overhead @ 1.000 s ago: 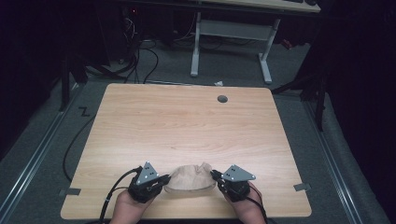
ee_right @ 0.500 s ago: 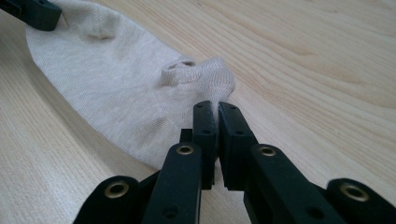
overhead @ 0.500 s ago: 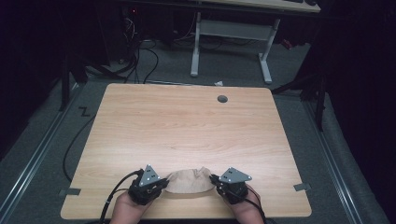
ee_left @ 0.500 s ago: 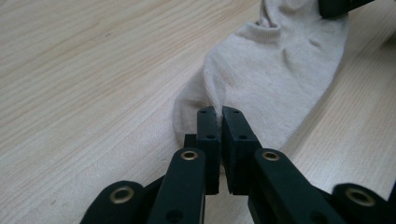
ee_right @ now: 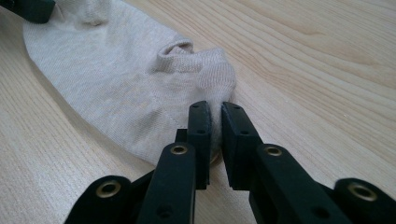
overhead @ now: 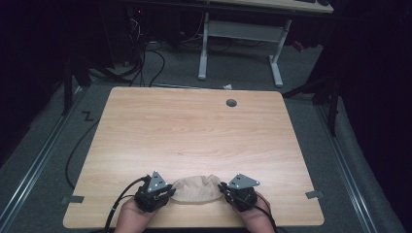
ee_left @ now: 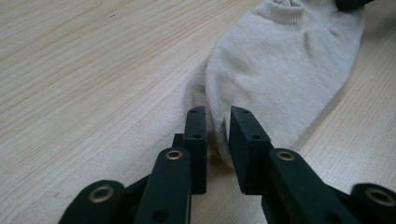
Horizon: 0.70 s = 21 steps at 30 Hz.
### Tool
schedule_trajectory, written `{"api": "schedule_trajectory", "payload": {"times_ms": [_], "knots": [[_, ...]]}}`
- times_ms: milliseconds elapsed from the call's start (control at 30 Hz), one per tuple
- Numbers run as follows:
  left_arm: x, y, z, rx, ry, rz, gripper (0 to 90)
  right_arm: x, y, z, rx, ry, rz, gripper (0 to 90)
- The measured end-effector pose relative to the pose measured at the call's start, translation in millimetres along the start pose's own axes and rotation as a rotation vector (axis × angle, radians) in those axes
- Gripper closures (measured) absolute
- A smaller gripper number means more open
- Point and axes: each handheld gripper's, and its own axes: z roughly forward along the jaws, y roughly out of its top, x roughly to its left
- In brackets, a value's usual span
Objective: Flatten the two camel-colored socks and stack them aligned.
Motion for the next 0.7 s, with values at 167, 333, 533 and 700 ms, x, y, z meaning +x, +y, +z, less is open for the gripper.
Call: {"api": "schedule_trajectory", "payload": {"times_ms": [167, 333, 533, 700], "knots": [[1.4, 0.3, -0.8, -0.008, 0.005, -0.009, 71.4, -0.9, -0.2, 0.2, 0.0, -0.002, 0.005, 79.3], [2.2, 0.5, -2.0, -0.011, 0.005, -0.015, 69.7, -1.9, 0.3, -0.9, -0.01, -0.007, 0.008, 78.0], [4.5, 1.8, -5.4, -0.037, 0.0, -0.028, 66.8, -3.3, 1.0, -2.7, -0.024, -0.013, 0.016, 75.9], [8.0, 2.8, -7.7, -0.057, 0.009, -0.035, 66.2, -4.9, 2.3, -5.0, -0.04, -0.018, 0.025, 74.8]]}}
